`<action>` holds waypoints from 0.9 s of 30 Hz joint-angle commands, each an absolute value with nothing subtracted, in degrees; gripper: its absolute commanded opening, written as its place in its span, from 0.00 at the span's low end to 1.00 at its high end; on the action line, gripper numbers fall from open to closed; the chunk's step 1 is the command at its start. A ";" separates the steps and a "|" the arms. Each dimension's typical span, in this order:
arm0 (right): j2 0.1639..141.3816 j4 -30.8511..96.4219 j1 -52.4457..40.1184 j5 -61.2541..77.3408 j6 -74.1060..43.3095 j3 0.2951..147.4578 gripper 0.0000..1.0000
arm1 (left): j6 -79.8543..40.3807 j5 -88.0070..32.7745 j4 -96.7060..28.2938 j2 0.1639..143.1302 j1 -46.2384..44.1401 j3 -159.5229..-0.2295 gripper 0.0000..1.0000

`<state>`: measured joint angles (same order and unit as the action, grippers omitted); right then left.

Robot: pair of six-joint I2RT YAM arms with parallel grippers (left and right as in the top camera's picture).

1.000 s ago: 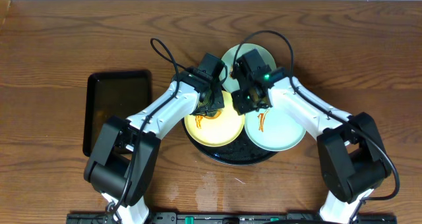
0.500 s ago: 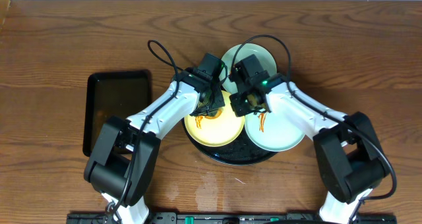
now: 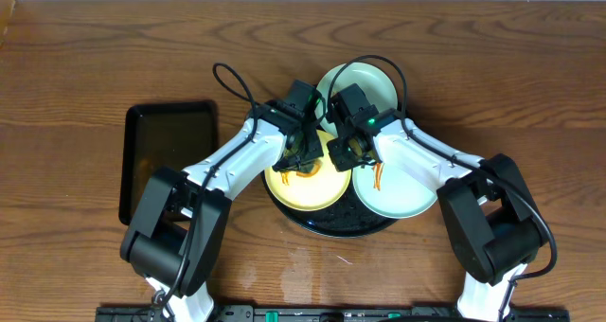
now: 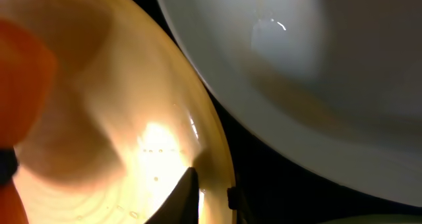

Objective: Clean dirty plates on tray and stack at the side
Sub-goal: 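Hold the yellow plate with the right gripper and scrub it with the sponge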

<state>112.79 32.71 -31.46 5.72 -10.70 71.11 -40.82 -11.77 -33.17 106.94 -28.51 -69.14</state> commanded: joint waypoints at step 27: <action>114.24 33.01 -31.46 6.68 -12.43 71.85 0.29 | -39.00 -15.40 -32.75 108.95 -27.53 -68.51 0.08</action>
<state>112.88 32.77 -31.42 6.79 -11.84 71.33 -40.05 -15.27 -32.56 108.40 -27.83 -69.01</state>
